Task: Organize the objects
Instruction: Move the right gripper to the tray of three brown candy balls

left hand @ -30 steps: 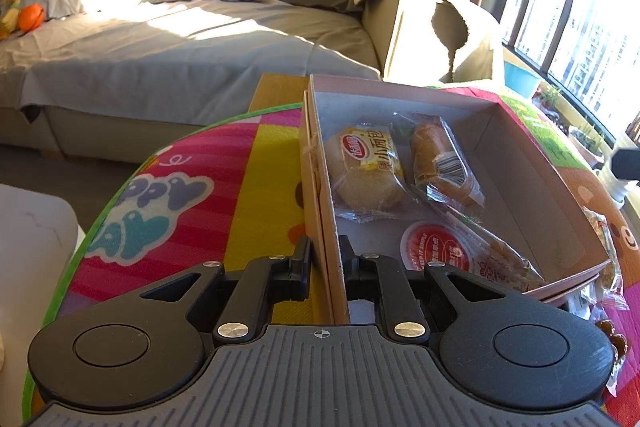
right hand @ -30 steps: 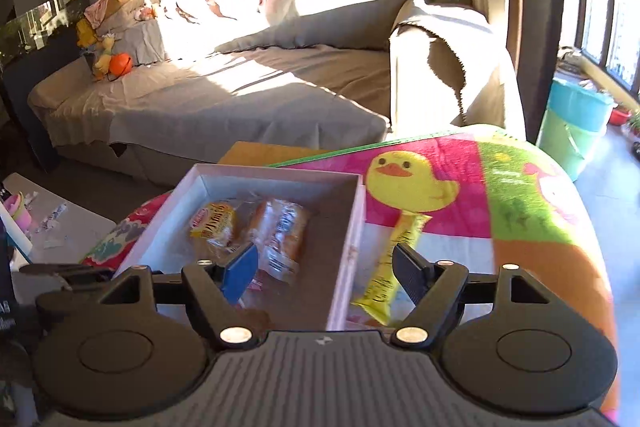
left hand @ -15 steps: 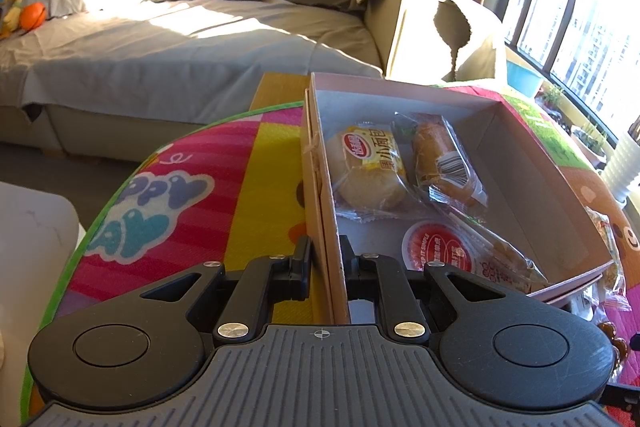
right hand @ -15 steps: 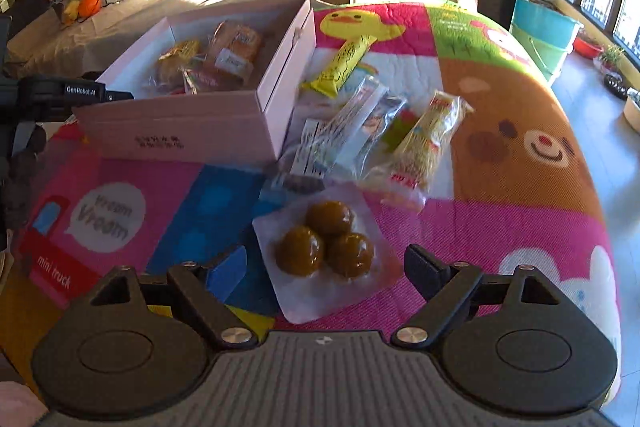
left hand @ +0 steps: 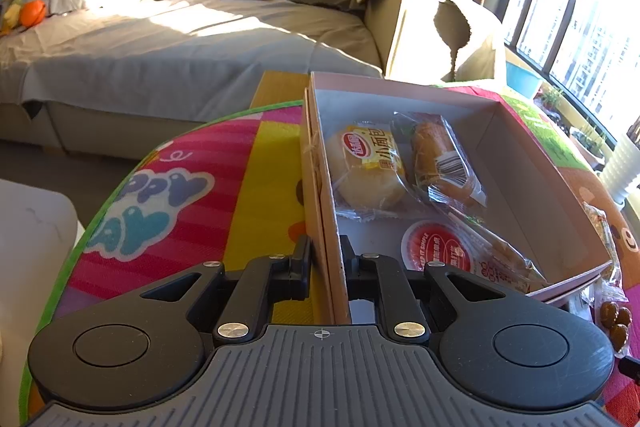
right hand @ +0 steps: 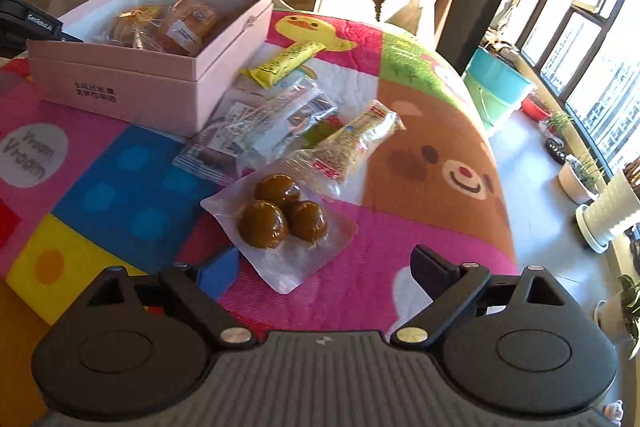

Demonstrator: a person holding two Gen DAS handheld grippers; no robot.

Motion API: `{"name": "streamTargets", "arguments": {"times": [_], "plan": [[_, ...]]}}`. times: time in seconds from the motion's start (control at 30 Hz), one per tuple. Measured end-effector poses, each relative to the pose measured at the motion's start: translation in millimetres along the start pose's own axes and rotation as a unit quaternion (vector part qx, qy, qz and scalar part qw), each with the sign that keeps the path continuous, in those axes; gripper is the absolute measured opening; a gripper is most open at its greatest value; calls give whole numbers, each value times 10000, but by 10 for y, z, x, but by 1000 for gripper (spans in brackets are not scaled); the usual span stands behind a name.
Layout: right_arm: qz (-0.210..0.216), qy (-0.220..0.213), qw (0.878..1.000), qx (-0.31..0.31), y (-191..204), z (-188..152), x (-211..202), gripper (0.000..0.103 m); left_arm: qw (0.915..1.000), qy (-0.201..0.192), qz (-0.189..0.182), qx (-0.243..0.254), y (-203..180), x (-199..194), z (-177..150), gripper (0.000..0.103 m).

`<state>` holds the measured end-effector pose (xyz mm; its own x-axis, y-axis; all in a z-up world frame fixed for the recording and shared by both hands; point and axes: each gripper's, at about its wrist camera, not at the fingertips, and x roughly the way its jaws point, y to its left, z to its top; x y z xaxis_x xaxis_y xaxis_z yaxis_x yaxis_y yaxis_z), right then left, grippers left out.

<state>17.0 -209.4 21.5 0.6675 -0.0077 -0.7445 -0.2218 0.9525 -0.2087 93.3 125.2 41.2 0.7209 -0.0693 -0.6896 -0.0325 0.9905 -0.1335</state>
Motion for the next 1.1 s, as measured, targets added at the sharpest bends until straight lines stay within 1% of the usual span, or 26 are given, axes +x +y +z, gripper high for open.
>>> {"name": "streamTargets", "arguments": {"times": [0.03,0.07,0.1,0.2,0.27,0.43,0.5,0.57,0.6,0.67,0.77,0.87,0.97,1.03,1.1], "plan": [[168,6,9996,233,-71,10,-15,95,10000,-2,4,1,0,0,0,15],[345,1,9982,489,-131,21,-26,101,10000,-2,6,-1,1,1,0,15],[546,-11,9954,789,-188,35,-29,103,10000,-2,9,-2,1,1,0,15],[943,45,9862,1363,-224,73,42,103,10000,-2,11,-3,-3,-4,-4,15],[983,80,9840,1481,-157,105,139,103,10000,1,14,3,-4,-5,-4,15],[867,48,9901,1099,44,203,395,103,10000,5,16,16,-5,-7,-9,15],[753,-44,9943,753,116,208,413,103,10000,5,6,20,-3,-10,-16,16],[864,-84,9943,625,137,193,383,102,10000,1,-4,9,0,-12,-21,16],[906,-108,9941,590,145,180,351,97,10000,1,2,11,1,-12,-21,16],[903,-147,9947,470,172,161,280,81,10000,-1,14,11,-4,-14,-23,16],[1054,-100,9934,449,193,135,169,75,10000,-6,12,8,-8,-19,-27,16],[1155,-40,9925,400,239,109,55,71,10000,-9,-6,-3,-9,-19,-26,16],[1331,46,9906,314,287,91,-121,71,10000,-17,-14,-1,-12,-17,-25,16],[1380,3,9903,172,326,115,-273,70,10000,-22,-21,-5,-12,-17,-26,16],[1444,-168,9894,66,349,199,-467,70,10000,-26,-22,-8,-13,-19,-27,16]]}}
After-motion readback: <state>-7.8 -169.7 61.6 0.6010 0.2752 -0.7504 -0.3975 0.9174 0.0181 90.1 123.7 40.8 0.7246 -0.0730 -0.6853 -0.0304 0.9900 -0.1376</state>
